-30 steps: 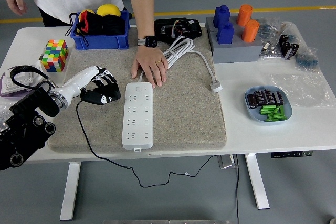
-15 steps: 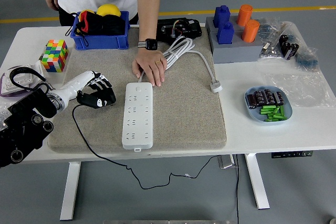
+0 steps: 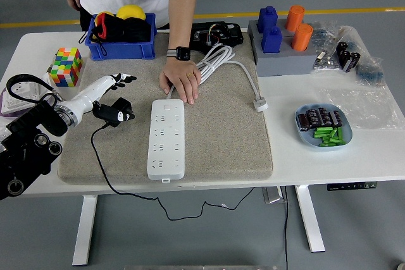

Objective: Pull the plug out,throw it away,press the button

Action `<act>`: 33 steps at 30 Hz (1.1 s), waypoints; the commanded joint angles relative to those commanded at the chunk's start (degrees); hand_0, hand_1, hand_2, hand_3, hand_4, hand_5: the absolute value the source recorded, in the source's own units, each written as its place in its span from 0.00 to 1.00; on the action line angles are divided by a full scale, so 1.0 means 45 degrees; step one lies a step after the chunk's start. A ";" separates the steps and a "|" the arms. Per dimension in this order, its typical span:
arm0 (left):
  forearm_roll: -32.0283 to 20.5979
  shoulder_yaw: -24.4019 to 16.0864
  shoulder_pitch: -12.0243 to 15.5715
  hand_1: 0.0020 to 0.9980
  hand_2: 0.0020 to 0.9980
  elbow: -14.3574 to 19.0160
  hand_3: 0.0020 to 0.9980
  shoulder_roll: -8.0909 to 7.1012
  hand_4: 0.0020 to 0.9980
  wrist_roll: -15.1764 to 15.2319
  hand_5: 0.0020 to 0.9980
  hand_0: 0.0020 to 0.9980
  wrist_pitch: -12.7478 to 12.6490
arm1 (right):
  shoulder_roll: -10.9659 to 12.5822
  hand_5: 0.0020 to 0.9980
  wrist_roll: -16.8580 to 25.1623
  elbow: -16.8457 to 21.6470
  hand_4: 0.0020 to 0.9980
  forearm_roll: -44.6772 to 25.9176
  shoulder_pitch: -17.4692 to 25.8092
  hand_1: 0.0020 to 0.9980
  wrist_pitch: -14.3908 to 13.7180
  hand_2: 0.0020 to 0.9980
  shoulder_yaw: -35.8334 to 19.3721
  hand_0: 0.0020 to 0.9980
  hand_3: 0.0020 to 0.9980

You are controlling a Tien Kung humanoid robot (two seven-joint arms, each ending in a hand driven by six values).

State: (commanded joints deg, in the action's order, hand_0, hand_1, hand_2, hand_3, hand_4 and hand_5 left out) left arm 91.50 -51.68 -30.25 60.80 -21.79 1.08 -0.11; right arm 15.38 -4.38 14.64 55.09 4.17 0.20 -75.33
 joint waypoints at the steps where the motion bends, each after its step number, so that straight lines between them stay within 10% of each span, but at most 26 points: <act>1: -0.0044 0.0075 -0.0020 0.83 0.83 0.0227 0.87 -0.0028 0.91 -0.0018 0.00 0.81 0.0018 | 0.0007 0.61 -0.0001 -0.0003 0.75 -0.0004 -0.0003 0.68 0.0000 0.66 0.0016 0.73 0.66; 2: -0.0064 0.0151 -0.0040 0.83 0.83 0.0423 0.87 -0.0050 0.91 -0.0040 0.00 0.81 0.0039 | 0.0013 0.61 -0.0002 -0.0004 0.75 -0.0007 -0.0006 0.68 0.0001 0.66 0.0030 0.73 0.66; 3: -0.0081 0.0263 -0.0070 0.56 0.56 0.0686 0.77 -0.0076 0.72 -0.0086 0.00 0.61 0.0089 | 0.0019 0.61 -0.0002 -0.0002 0.75 -0.0011 -0.0011 0.68 0.0002 0.66 0.0045 0.73 0.65; 8: -0.0303 0.0933 -0.0317 0.56 0.56 0.1532 0.77 -0.0119 0.72 -0.0417 0.00 0.61 0.0390 | 0.0043 0.61 -0.0003 -0.0007 0.75 -0.0039 -0.0029 0.68 0.0001 0.66 0.0116 0.73 0.65; 9: -0.0391 0.1128 -0.0434 0.34 0.37 0.1575 0.69 -0.0091 0.59 -0.0490 0.00 0.36 0.0427 | 0.0047 0.61 -0.0003 -0.0004 0.75 -0.0048 -0.0028 0.68 0.0002 0.66 0.0139 0.73 0.65; 14: -0.0809 0.1973 -0.1119 0.34 0.37 0.1181 0.69 0.0098 0.59 -0.0905 0.00 0.36 0.0450 | 0.0075 0.61 -0.0003 -0.0001 0.75 -0.0072 -0.0048 0.68 0.0002 0.66 0.0221 0.73 0.65; 15: -0.0773 0.2175 -0.1295 0.20 0.25 0.1033 0.66 0.0157 0.22 -0.1027 0.00 0.20 0.0431 | 0.0075 0.61 -0.0005 -0.0003 0.75 -0.0082 -0.0046 0.68 0.0005 0.66 0.0233 0.73 0.66; 20: -0.0982 0.2839 -0.1910 0.20 0.25 0.0473 0.66 0.0395 0.22 -0.1464 0.00 0.20 0.0412 | 0.0066 0.61 -0.0007 -0.0004 0.75 -0.0083 -0.0017 0.68 0.0004 0.66 0.0196 0.73 0.66; 21: -0.0966 0.2954 -0.2031 0.06 0.13 0.0353 0.68 0.0453 0.03 -0.1559 0.00 0.05 0.0444 | 0.0062 0.61 -0.0007 -0.0009 0.75 -0.0084 -0.0007 0.68 0.0003 0.66 0.0173 0.73 0.66; 33: -0.0413 0.3925 -0.2624 0.02 0.11 -0.0028 0.69 0.0715 0.00 -0.2713 0.00 0.01 0.0805 | -0.0013 0.61 -0.0018 -0.0039 0.75 -0.0080 0.0056 0.68 0.0007 0.66 0.0095 0.73 0.66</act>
State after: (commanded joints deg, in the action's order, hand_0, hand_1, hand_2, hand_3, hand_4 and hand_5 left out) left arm 89.64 -34.02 -42.06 60.67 -18.57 -11.13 3.51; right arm 15.32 -4.46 14.47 54.73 4.42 0.23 -74.90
